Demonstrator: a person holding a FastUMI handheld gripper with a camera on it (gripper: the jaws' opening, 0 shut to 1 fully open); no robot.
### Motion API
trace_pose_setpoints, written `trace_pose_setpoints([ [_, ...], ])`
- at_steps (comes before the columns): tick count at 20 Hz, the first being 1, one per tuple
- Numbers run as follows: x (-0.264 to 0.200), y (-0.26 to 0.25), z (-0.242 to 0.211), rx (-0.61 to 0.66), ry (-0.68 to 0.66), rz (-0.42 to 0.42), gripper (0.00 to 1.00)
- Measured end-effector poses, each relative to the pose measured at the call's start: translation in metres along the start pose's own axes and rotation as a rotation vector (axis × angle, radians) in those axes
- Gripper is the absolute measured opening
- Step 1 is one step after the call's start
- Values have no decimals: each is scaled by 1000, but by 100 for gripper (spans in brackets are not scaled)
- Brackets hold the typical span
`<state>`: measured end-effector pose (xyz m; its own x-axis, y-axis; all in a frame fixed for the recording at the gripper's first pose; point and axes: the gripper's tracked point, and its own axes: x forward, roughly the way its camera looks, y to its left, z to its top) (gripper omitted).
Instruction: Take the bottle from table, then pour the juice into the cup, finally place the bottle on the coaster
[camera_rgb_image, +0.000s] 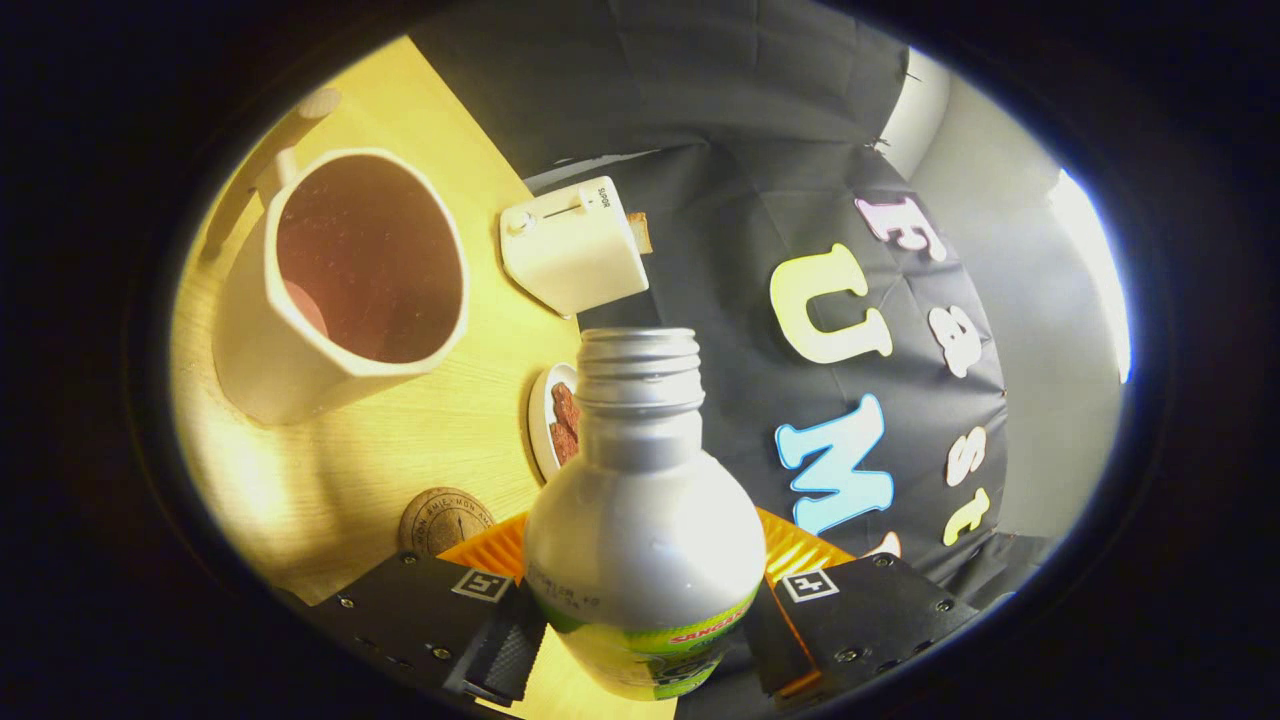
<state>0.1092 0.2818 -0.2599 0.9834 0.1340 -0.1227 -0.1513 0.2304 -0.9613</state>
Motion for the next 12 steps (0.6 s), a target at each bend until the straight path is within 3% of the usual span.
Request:
trace_pose_setpoints([
  [12,0,-5,10,-166,-47,-25,82],
])
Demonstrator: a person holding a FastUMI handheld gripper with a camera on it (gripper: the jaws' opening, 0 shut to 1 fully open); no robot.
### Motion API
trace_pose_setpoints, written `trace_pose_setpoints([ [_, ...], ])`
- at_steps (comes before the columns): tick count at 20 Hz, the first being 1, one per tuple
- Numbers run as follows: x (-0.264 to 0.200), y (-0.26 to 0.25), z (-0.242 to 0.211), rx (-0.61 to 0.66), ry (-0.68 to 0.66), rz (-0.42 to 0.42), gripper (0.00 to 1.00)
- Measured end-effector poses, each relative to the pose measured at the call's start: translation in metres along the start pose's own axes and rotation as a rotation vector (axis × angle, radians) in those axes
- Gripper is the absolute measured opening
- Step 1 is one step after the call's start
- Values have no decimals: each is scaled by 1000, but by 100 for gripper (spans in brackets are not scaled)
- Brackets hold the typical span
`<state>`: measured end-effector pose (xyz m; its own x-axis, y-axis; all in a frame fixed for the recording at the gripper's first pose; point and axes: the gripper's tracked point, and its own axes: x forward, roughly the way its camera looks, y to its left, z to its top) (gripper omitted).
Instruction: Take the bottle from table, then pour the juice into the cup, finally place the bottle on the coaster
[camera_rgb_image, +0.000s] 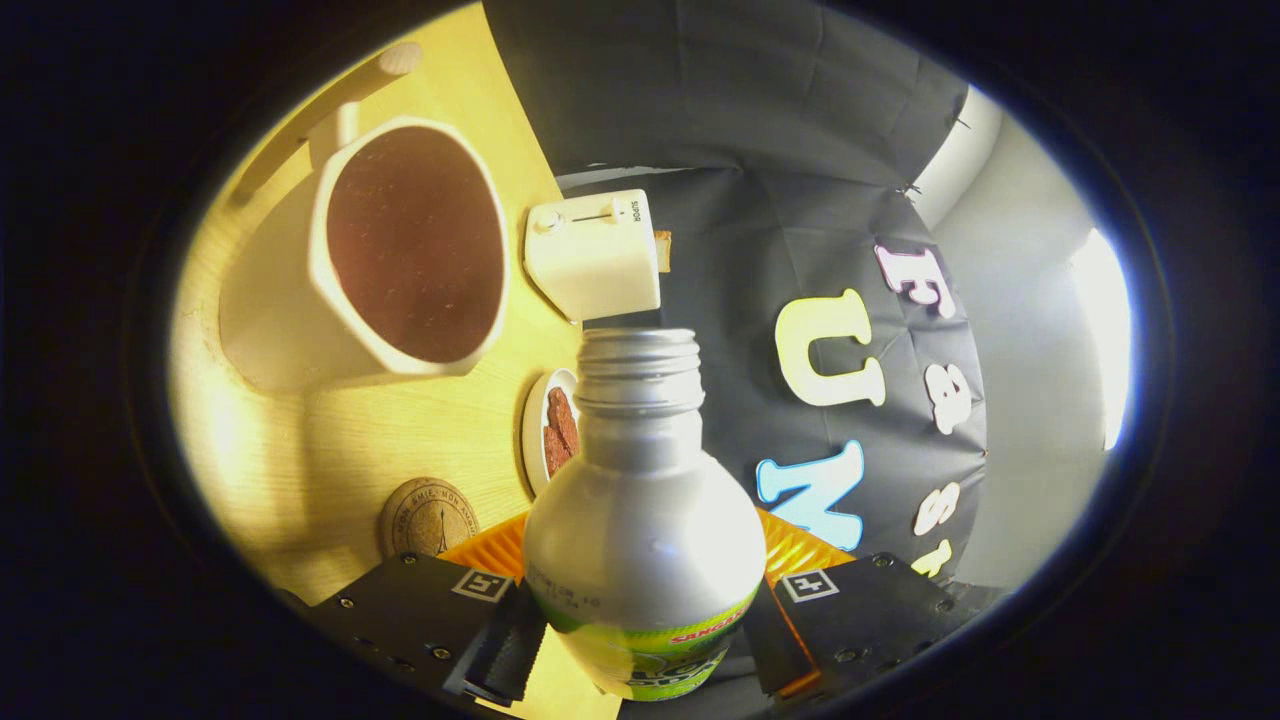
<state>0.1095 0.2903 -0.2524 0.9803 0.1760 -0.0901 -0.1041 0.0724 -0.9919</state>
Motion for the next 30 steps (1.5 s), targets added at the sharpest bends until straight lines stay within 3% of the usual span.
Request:
trace_pose_setpoints([
  [14,-1,-10,10,-183,-59,-48,82],
  [30,1,-22,13,-302,-93,-86,82],
])
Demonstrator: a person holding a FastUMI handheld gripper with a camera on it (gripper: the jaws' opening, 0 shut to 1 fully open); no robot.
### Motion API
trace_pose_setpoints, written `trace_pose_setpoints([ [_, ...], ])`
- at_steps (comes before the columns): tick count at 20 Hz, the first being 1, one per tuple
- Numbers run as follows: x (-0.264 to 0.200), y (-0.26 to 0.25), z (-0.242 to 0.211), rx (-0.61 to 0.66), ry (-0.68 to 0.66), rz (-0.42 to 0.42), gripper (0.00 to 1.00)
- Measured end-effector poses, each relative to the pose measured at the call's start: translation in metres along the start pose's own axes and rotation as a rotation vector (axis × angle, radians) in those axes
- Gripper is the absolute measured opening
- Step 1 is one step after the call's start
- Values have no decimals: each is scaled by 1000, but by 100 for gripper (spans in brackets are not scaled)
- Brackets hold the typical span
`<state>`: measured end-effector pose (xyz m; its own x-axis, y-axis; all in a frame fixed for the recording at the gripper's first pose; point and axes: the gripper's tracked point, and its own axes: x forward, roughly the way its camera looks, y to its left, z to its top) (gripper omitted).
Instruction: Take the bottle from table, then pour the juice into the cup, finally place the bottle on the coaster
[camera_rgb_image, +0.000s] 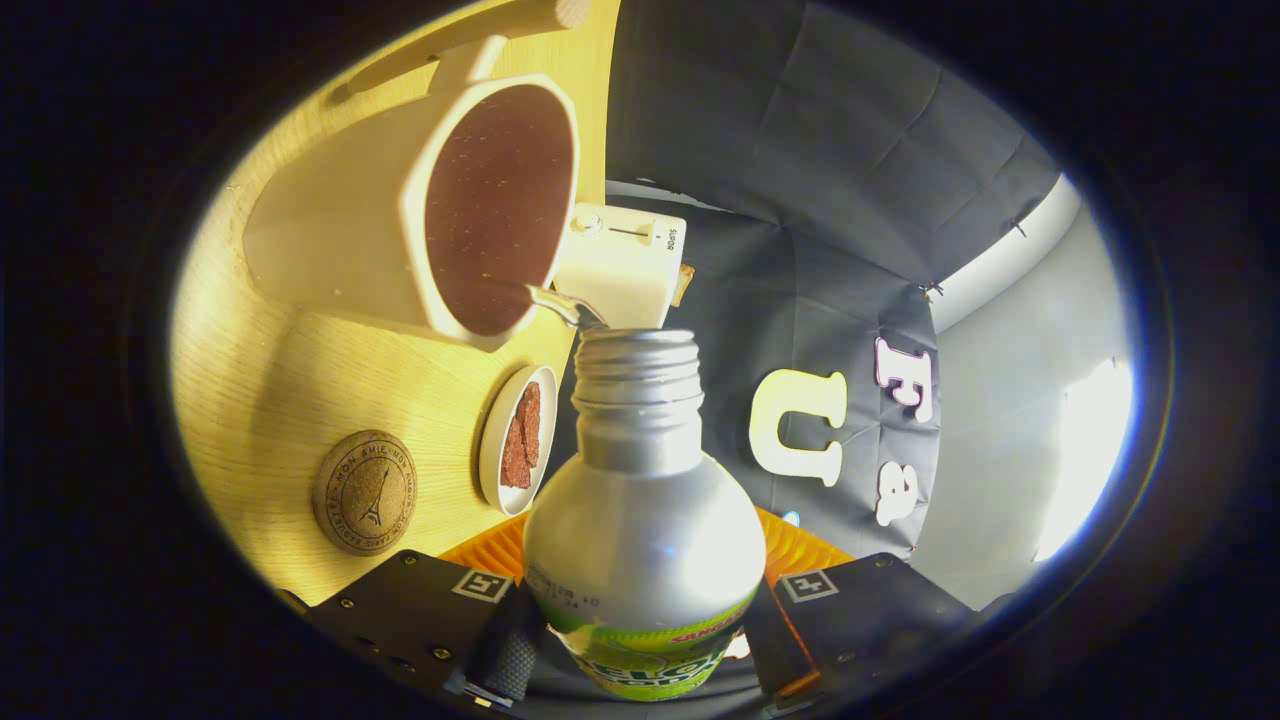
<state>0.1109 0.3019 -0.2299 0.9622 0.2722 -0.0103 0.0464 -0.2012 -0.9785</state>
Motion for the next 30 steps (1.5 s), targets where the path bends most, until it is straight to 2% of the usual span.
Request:
trace_pose_setpoints([
  [30,-3,-12,1,-149,-39,-30,82],
])
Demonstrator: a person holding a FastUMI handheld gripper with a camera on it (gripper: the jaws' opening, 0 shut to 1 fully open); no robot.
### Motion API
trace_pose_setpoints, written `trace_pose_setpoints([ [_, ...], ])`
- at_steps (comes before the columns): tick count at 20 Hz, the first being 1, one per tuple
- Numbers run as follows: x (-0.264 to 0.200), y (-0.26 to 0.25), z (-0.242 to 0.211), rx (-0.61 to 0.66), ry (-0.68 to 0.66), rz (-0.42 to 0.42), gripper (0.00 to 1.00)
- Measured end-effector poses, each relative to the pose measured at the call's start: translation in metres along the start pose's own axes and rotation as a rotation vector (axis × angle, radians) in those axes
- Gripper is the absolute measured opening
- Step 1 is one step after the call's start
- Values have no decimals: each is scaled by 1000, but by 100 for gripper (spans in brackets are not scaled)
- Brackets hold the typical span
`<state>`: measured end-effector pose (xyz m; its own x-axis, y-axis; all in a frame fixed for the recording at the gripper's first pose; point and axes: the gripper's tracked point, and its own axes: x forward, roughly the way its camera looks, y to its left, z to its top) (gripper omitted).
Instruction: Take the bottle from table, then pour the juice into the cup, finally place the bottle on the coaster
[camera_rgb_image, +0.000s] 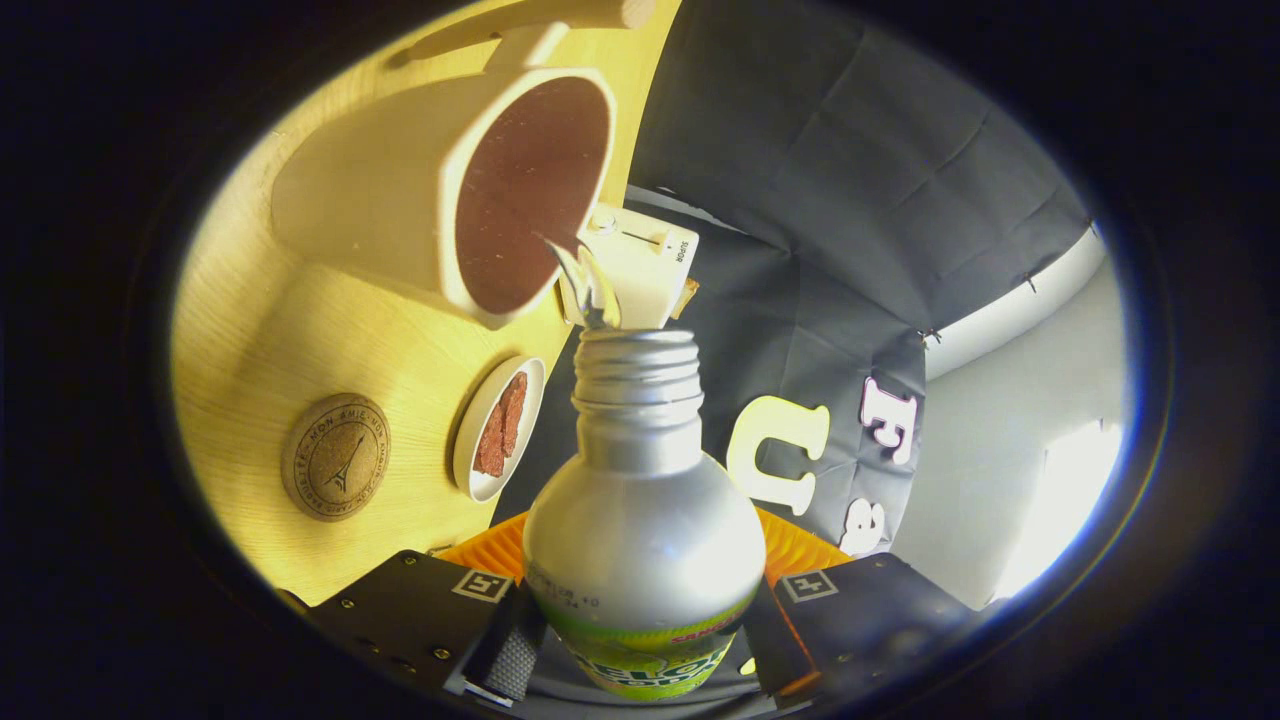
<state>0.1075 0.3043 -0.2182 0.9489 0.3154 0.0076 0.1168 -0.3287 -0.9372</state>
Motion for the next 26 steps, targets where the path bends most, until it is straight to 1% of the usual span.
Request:
trace_pose_setpoints([
  [9,3,-9,1,-79,-12,-28,82],
  [13,4,-12,2,-122,-19,-27,82],
  [16,3,-18,4,-142,-27,-54,82],
  [21,2,-22,7,-185,-44,-68,82],
  [26,4,-26,9,-225,-47,-60,82],
])
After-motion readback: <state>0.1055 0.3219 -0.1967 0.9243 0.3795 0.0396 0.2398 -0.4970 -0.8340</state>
